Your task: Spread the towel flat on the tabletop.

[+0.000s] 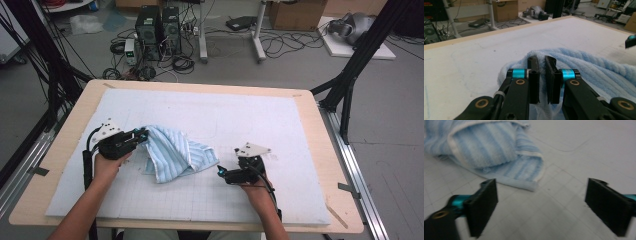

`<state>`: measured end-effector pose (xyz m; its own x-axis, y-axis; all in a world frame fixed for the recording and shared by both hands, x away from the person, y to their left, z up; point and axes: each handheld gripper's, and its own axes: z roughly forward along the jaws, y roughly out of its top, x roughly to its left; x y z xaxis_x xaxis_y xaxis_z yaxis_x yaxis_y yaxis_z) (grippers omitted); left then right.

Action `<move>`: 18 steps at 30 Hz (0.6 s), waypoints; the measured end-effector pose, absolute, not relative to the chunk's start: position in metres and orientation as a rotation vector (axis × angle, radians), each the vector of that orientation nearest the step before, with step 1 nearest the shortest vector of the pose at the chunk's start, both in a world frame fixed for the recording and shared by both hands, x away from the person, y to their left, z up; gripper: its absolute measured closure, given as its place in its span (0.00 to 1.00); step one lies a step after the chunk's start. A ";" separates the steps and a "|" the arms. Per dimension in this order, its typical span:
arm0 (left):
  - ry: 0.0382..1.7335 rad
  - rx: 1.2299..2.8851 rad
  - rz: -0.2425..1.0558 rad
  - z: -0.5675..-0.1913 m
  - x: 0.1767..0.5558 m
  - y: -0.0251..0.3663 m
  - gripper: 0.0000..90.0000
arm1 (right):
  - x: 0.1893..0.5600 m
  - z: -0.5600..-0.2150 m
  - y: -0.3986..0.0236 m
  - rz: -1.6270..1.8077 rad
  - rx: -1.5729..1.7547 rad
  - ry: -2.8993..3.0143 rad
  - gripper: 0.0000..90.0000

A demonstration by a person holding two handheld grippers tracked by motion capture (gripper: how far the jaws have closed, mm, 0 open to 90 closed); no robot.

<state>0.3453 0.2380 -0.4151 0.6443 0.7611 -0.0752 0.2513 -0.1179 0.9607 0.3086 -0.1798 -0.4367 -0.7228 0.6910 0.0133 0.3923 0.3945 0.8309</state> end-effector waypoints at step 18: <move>0.909 1.638 0.544 -0.418 0.350 0.260 0.91 | 0.329 -0.446 -0.129 1.203 0.870 2.576 0.90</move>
